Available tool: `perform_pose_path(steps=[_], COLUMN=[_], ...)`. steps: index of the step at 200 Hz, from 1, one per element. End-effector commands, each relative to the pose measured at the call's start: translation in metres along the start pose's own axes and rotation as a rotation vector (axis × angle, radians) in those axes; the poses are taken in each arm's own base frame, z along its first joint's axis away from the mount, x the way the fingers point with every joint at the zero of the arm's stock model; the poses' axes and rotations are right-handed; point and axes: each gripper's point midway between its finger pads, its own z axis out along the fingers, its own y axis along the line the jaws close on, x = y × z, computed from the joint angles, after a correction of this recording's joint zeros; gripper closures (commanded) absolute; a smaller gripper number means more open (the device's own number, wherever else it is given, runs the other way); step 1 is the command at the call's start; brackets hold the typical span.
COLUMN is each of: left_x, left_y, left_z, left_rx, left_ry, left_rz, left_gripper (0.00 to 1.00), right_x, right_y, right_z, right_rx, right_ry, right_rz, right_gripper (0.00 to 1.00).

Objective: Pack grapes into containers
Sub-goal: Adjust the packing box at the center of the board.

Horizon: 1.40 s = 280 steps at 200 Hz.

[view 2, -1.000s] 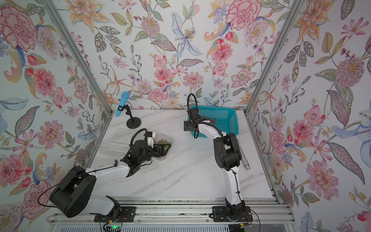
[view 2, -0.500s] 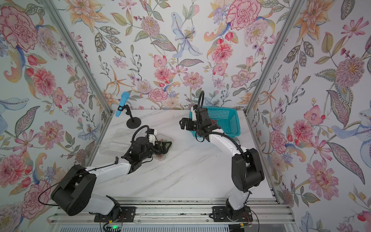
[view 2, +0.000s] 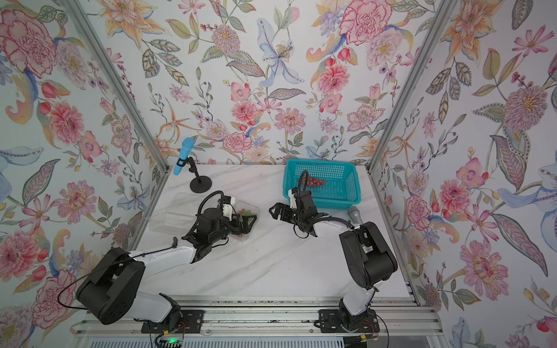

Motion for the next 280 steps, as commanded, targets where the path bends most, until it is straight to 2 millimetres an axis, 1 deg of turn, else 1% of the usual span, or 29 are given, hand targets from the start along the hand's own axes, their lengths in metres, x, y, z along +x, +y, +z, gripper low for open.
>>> perform_pose_path(steps=[1, 18, 47, 72, 87, 104, 127, 171, 199, 217, 231, 255, 280], left_x=[-0.004, -0.002, 0.002, 0.002, 0.005, 0.011, 0.018, 0.027, 0.032, 0.031, 0.026, 0.019, 0.011], left_y=[-0.008, -0.01, -0.014, -0.012, -0.009, -0.004, 0.003, 0.026, 0.041, 0.048, 0.051, 0.049, 0.046], left_z=[-0.002, 0.001, 0.006, 0.01, 0.012, 0.014, 0.012, -0.001, -0.012, -0.018, -0.021, -0.021, -0.019], left_rx=[0.028, 0.046, 0.075, 0.073, 0.07, 0.067, 0.056, 0.008, -0.02, -0.038, -0.047, -0.047, -0.044], left_ry=[0.001, 0.01, 0.029, 0.024, 0.033, 0.046, 0.054, 0.057, 0.058, 0.053, 0.045, 0.044, 0.035], left_rz=[0.033, 0.023, 0.001, -0.005, -0.011, -0.036, -0.056, -0.081, -0.098, -0.099, -0.094, -0.068, -0.055], left_gripper=[0.0, 0.0, 0.0, 0.0, 0.0, 0.0, 0.0, 0.0, 0.0, 0.0, 0.0, 0.0, 0.0], right_x=[-0.007, -0.007, -0.002, 0.002, 0.003, 0.003, 0.004, 0.014, 0.023, 0.024, 0.022, 0.014, 0.015], right_y=[0.007, 0.008, 0.022, 0.034, 0.037, 0.035, 0.039, 0.06, 0.072, 0.077, 0.073, 0.065, 0.055], right_z=[0.009, 0.016, 0.033, 0.044, 0.051, 0.057, 0.066, 0.081, 0.088, 0.088, 0.085, 0.072, 0.055], right_rx=[-0.081, -0.117, -0.152, -0.178, -0.189, -0.188, -0.212, -0.252, -0.276, -0.287, -0.287, -0.32, -0.305], right_ry=[-0.042, -0.051, -0.033, -0.029, -0.033, -0.042, -0.04, -0.012, 0.007, 0.008, -0.003, -0.029, -0.04], right_rz=[0.073, 0.122, 0.125, 0.126, 0.145, 0.171, 0.184, 0.179, 0.179, 0.178, 0.189, 0.231, 0.221], right_gripper=[0.01, 0.0, 0.0, 0.0, 0.0, 0.03, 0.07, 0.16, 0.19, 0.19, 0.2, 0.23, 0.26])
